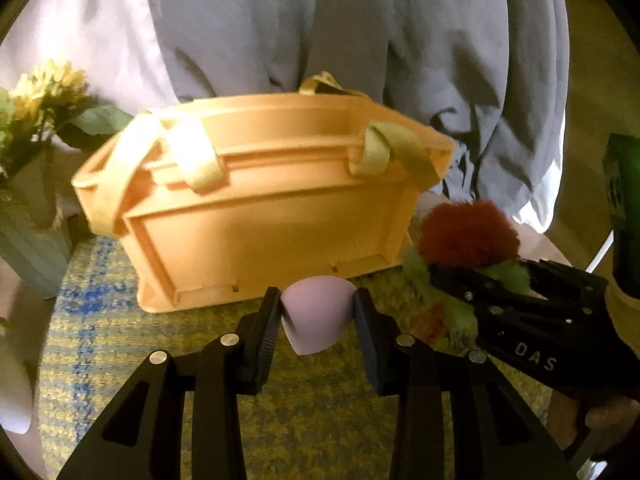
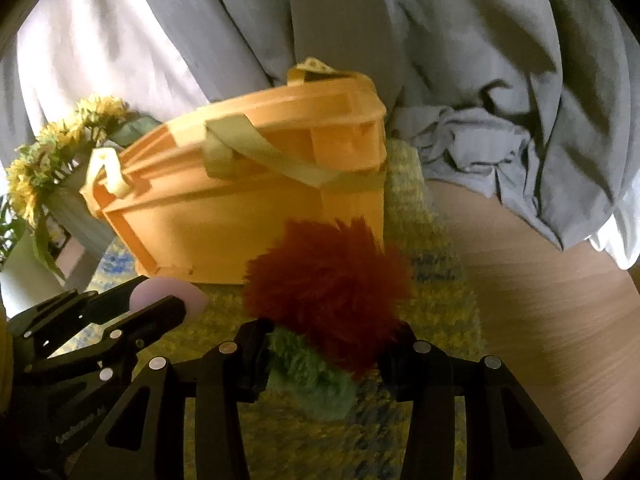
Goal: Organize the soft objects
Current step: 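Lift the pink sponge with the left tool while the right tool carries the pom-pom toy over the crate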
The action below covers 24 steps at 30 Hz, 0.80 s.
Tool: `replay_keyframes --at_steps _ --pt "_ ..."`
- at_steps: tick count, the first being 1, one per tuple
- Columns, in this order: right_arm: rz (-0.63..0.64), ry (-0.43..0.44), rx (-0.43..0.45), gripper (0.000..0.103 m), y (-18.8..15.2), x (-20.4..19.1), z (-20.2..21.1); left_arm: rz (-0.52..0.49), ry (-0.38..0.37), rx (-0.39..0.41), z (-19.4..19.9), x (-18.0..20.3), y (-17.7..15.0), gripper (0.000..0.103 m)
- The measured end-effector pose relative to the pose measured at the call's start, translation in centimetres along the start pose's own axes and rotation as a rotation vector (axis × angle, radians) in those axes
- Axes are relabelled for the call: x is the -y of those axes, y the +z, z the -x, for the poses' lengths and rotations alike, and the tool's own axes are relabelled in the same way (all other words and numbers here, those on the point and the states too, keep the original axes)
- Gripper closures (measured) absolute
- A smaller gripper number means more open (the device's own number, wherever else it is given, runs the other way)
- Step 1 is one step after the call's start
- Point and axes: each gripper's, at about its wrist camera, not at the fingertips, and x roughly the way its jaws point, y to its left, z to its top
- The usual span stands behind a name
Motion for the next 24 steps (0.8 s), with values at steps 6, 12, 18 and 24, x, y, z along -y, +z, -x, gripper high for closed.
replay_keyframes --at_steps 6,12,18,24 --pt "0.018 0.011 0.045 0.059 0.5 -1.3 2.1 0.021 0.014 0.057 2.4 -0.5 0.6 0.067" --pt "0.036 0.025 0.086 0.059 1.2 -2.7 3.9 0.026 0.045 0.116 4.9 -0.9 1.1 0.067" --pt "0.047 0.039 0.125 0.059 1.8 -3.6 5.5 0.033 0.047 0.164 7.1 -1.0 1.4 0.067" --pt "0.042 0.048 0.163 0.059 2.1 -4.3 7.1 0.031 0.062 0.211 9.2 -1.0 1.5 0.067"
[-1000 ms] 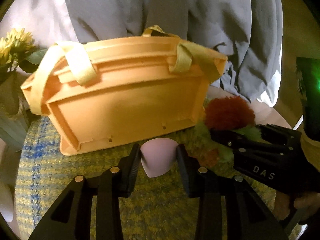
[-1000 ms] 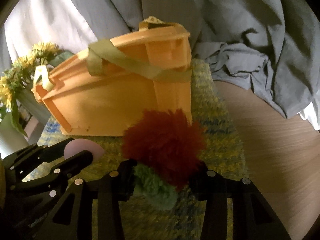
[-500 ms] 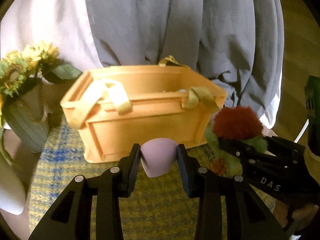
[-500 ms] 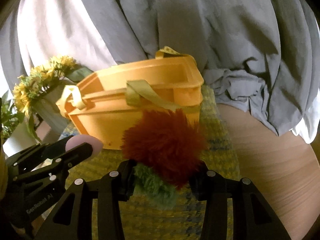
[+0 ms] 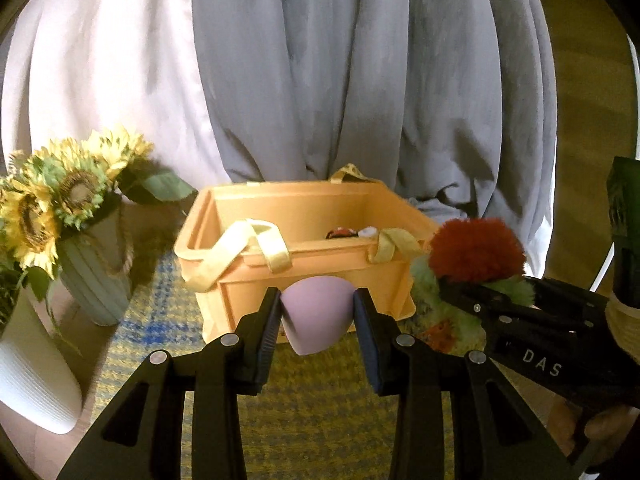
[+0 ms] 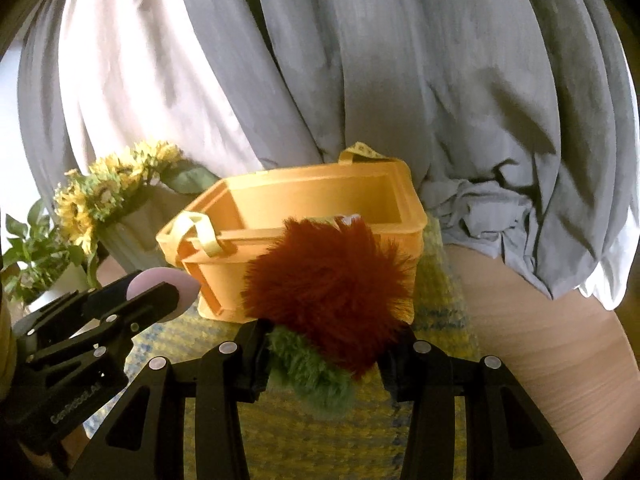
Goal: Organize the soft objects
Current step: 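Lift the pink sponge with the left tool while the right tool carries the pom-pom toy over the crate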
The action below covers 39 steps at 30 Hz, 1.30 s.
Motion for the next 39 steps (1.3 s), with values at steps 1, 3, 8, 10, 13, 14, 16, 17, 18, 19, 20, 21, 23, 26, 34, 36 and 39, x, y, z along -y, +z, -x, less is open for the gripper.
replay_keyframes --at_steps 1,3,8,10,13,14,16,17,18,19,20,21,23,26,34,36,39 --pt "0.0 0.003 0.007 0.059 0.1 -0.1 0.3 0.001 0.001 0.007 0.3 0.0 0.1 0.067" --pt "0.003 0.006 0.024 0.059 0.4 -0.5 0.9 0.002 0.002 0.023 0.9 -0.1 0.4 0.067" --pt "0.015 0.017 0.064 0.059 1.1 -1.3 2.3 -0.004 0.01 0.076 2.7 -0.1 1.2 0.067" --pt "0.02 0.018 0.083 0.059 1.5 -1.6 2.9 -0.005 0.01 0.093 3.2 -0.2 1.5 0.067" --pt "0.029 0.02 0.108 0.059 1.9 -1.9 3.5 -0.006 0.006 0.111 3.6 -0.3 1.9 0.067" --pt "0.032 0.021 0.116 0.059 2.1 -2.0 3.6 -0.005 0.007 0.116 3.7 -0.4 2.1 0.067" --pt "0.036 0.021 0.13 0.058 2.5 -2.2 3.8 -0.007 0.01 0.133 4.0 -0.5 2.5 0.067" --pt "0.037 0.021 0.136 0.058 2.7 -2.2 3.9 -0.009 0.013 0.141 4.2 -0.5 2.6 0.067" --pt "0.039 0.021 0.146 0.058 3.0 -2.4 4.0 -0.011 0.015 0.15 4.2 -0.6 2.9 0.067" --pt "0.042 0.021 0.153 0.058 3.2 -2.4 4.0 -0.014 0.018 0.16 4.3 -0.7 3.1 0.067" --pt "0.044 0.021 0.162 0.058 3.5 -2.5 4.1 -0.016 0.021 0.169 4.4 -0.8 3.4 0.067" --pt "0.045 0.021 0.17 0.058 3.7 -2.7 4.1 -0.017 0.024 0.177 4.5 -0.8 3.5 0.067" --pt "0.047 0.02 0.183 0.058 4.1 -2.8 4.1 -0.022 0.028 0.194 4.5 -1.0 4.1 0.067" --pt "0.049 0.019 0.192 0.058 5.0 -2.8 3.7 -0.034 0.042 0.215 4.4 -1.1 4.8 0.067" --pt "0.034 0.013 0.209 0.058 6.8 -2.3 2.2 -0.045 0.075 0.243 2.9 -2.0 6.8 0.067" --pt "0.036 0.008 0.214 0.058 7.4 -2.3 1.7 -0.045 0.079 0.242 2.5 -2.2 7.2 0.067" --pt "0.037 0.007 0.214 0.058 8.1 -2.2 0.9 -0.046 0.081 0.244 1.8 -2.4 8.0 0.067"
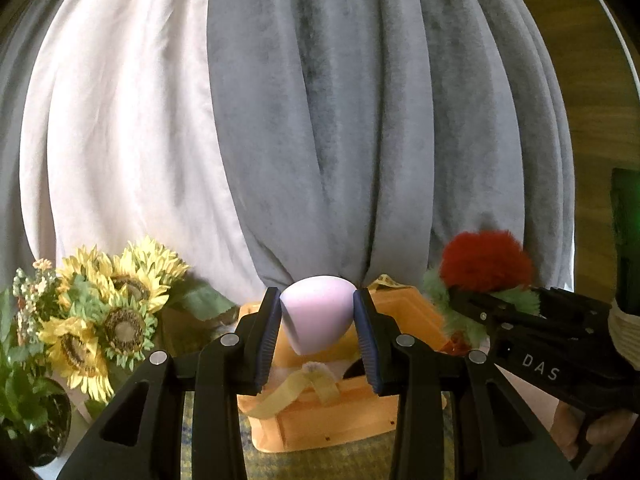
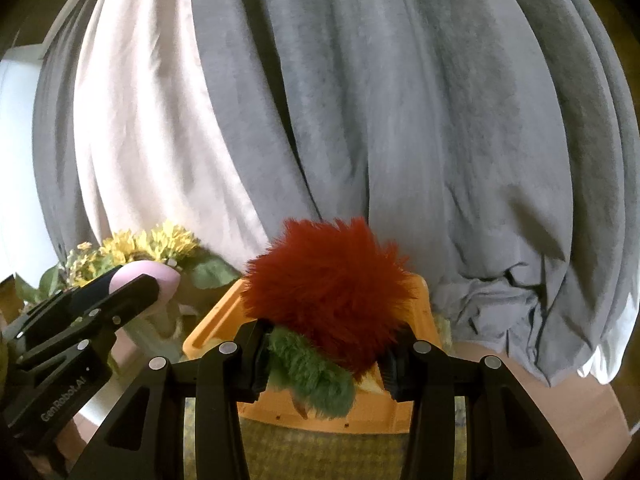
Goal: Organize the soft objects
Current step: 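Lift the pink sponge with the left tool while the right tool carries the pom-pom toy over the crate, then open the left gripper into the crate while the right gripper releases the pom-pom toy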
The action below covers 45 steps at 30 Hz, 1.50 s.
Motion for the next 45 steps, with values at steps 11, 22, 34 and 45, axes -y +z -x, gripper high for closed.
replay_keyframes --at_steps 11,22,34,45 --pt "-0.016 0.042 -0.067 0.058 2.1 0.2 -4.6 0.039 -0.022 -0.039 -4.7 -1.5 1.8 0.067" --pt "-0.068 0.093 -0.27 0.058 2.8 1.4 -11.9 0.015 -0.022 -0.193 -11.8 -2.5 1.7 0.067" --pt "-0.088 0.105 -0.48 0.056 1.3 1.8 -18.5 0.03 -0.043 -0.359 -17.7 -3.6 -0.8 0.066" --pt "-0.111 0.079 -0.529 0.037 0.4 2.6 -19.7 -0.013 0.007 -0.382 -17.7 -3.3 -1.3 0.039"
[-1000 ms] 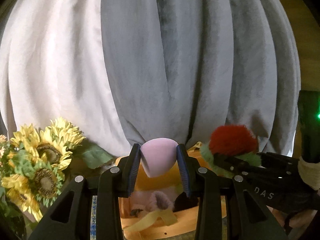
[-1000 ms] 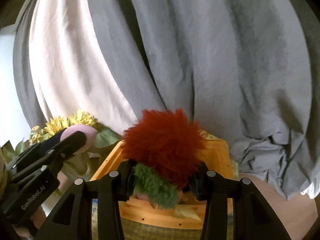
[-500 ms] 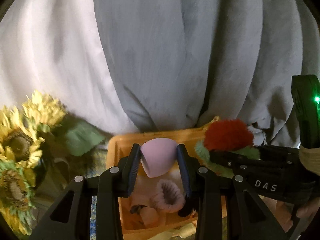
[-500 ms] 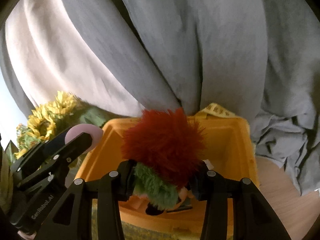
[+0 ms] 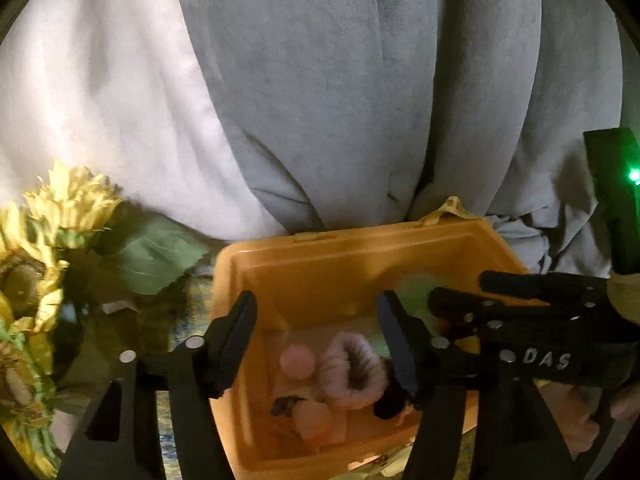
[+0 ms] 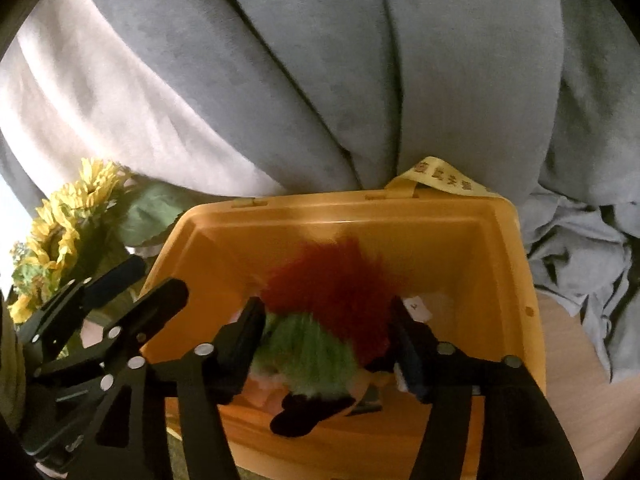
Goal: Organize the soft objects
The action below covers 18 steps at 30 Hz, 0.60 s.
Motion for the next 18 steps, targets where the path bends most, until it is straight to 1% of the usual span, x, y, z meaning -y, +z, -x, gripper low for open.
replay_keyframes --at_steps 1,3,6,7,10,12,13,16,18 --pt "-0.003 -0.005 0.006 0.037 0.0 0.1 0.2 -0.003 0.011 0.005 0.3 0.0 0.0 0.039" --pt "-0.004 -0.022 0.013 0.035 -0.1 0.1 0.6 -0.007 0.039 0.019 0.9 0.1 -0.1 0.035" --pt "0.01 -0.059 0.048 0.033 -0.5 -0.2 2.0 -0.013 0.085 0.049 2.6 0.1 -0.6 0.03" --pt "0.017 -0.073 0.062 0.031 -0.8 -0.4 2.5 -0.011 0.111 0.062 3.4 0.1 -0.9 0.028" --pt "0.041 -0.129 0.124 0.026 -1.8 -1.1 4.9 0.006 0.172 0.106 6.0 0.0 -1.7 0.025" --pt "0.053 -0.162 0.168 0.022 -2.6 -1.4 6.7 0.016 0.202 0.132 7.8 0.1 -2.2 0.02" --pt "0.058 -0.175 0.191 0.019 -3.1 -1.7 7.6 0.021 0.216 0.154 9.0 0.3 -2.7 0.02" --pt "0.058 -0.187 0.243 0.015 -4.5 -2.6 9.8 0.025 0.231 0.197 11.8 0.4 -3.8 0.013" --pt "0.062 -0.193 0.276 0.012 -5.8 -3.3 11.7 0.028 0.227 0.22 13.5 0.6 -4.5 0.01"
